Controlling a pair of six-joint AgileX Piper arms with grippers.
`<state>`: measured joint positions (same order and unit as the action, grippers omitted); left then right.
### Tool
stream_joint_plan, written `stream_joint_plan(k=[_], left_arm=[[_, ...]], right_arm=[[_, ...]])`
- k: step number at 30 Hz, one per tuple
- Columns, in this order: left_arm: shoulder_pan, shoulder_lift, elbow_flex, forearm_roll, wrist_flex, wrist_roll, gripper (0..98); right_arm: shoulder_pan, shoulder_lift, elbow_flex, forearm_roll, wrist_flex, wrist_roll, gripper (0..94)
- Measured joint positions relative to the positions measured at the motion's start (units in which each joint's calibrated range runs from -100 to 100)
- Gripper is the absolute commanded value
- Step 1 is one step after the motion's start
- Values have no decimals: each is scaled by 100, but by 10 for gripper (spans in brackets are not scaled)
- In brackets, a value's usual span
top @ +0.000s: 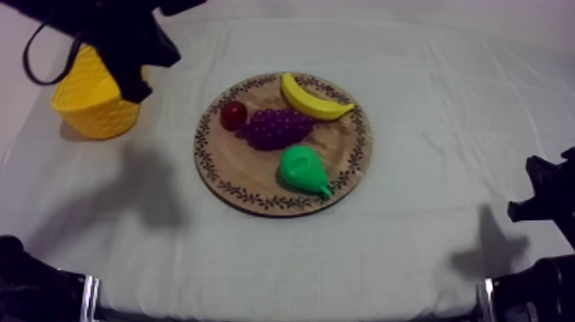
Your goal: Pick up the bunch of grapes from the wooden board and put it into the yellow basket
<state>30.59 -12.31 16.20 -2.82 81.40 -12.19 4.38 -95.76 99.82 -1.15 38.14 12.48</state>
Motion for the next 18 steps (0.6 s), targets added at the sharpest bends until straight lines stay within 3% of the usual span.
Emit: stream_joint_plan(k=[9,18], left_arm=[[316,1455,-1531,-332,773,-178,0],[549,2783,-3005,-423,1089,-367,0]], right_arm=[[0,0,0,0,0,0,3],[0,0,0,0,0,0,3]])
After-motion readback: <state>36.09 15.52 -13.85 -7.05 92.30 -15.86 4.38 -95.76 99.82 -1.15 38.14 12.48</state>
